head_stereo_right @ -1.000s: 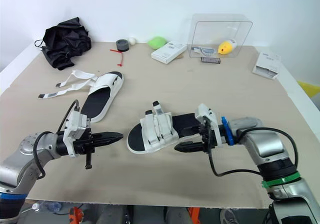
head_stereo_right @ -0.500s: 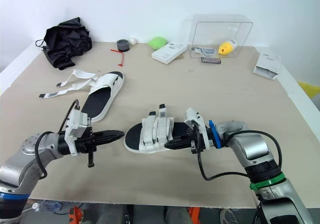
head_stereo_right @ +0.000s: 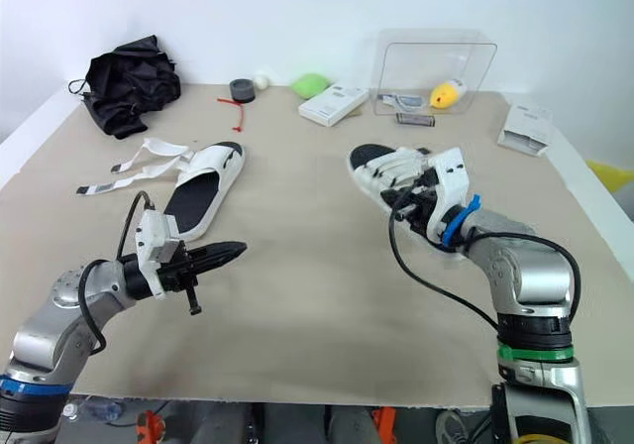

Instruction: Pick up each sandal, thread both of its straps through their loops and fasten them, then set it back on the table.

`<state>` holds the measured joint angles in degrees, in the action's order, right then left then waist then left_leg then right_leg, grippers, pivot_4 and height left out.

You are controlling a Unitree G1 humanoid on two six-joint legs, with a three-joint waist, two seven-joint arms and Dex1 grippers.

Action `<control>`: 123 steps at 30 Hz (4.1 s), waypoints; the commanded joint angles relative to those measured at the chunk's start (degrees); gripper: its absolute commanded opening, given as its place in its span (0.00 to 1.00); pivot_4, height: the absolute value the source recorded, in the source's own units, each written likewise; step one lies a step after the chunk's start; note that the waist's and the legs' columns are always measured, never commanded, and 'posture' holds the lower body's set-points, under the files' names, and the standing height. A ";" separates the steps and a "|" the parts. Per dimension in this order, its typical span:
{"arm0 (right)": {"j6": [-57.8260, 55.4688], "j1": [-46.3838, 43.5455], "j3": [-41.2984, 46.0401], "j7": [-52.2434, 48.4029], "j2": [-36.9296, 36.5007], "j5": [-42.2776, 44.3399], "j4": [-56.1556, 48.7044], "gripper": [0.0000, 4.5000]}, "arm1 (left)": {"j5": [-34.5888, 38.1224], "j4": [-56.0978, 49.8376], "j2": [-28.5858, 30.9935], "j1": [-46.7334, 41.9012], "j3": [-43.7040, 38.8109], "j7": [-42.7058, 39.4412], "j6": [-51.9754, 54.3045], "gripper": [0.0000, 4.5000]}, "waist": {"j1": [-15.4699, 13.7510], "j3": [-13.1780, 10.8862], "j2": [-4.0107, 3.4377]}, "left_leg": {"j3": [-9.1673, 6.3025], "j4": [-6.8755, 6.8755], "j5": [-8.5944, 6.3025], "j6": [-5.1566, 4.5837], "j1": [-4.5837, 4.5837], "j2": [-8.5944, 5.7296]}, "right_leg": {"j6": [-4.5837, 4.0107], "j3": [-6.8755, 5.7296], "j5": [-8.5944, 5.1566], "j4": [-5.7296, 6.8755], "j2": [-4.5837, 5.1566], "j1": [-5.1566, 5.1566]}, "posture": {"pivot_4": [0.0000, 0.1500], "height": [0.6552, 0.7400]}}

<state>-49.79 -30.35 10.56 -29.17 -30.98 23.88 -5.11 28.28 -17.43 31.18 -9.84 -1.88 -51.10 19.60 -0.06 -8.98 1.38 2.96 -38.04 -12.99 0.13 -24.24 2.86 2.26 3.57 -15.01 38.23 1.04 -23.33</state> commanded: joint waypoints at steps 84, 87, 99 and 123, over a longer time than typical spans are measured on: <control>2.14 6.21 -5.58 -2.79 1.21 21.32 -27.36 1.00 | -16.51 63.89 -18.70 -42.37 -6.02 40.05 -0.95 0.80 | 1.07 -0.06 0.43 | -0.05 0.32 0.83 -0.03 -0.08 -0.27 | 0.18 -0.21 0.58 -0.12 0.23 0.01 | 1.00 1.00; 1.96 6.36 -5.54 -2.47 1.06 21.40 -27.68 1.00 | -17.13 66.95 -19.04 -43.27 -6.75 40.02 -3.27 0.49 | 1.08 -0.06 0.42 | -0.05 0.36 0.83 -0.04 -0.09 -0.28 | 0.19 -0.22 0.57 -0.13 0.23 0.00 | 1.00 1.00; 1.17 7.15 -5.38 -2.67 0.07 22.24 -28.06 1.00 | -16.36 62.86 -18.14 -40.20 -7.63 37.01 -5.28 0.00 | 1.25 -0.05 0.42 | -0.05 0.38 0.90 -0.03 -0.06 -0.24 | 0.24 -0.23 0.62 -0.12 0.20 0.00 | 1.00 1.00; 0.06 16.92 -1.25 -28.32 -21.21 28.64 -24.00 0.16 | -3.44 11.48 3.67 -10.49 10.47 -25.20 -6.71 0.00 | 1.27 -0.08 0.42 | -0.06 0.56 0.66 0.04 -0.08 -0.17 | 0.05 -0.19 0.29 -0.22 0.24 -0.10 | 1.00 1.00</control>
<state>-50.39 -13.37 9.50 -55.39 -51.35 52.38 -27.55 22.92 -3.10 34.99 -19.76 8.70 -75.37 13.02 1.21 -9.06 1.80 2.90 -37.48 -12.33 0.17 -24.32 2.69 2.32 3.38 -14.73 38.01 1.28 -23.43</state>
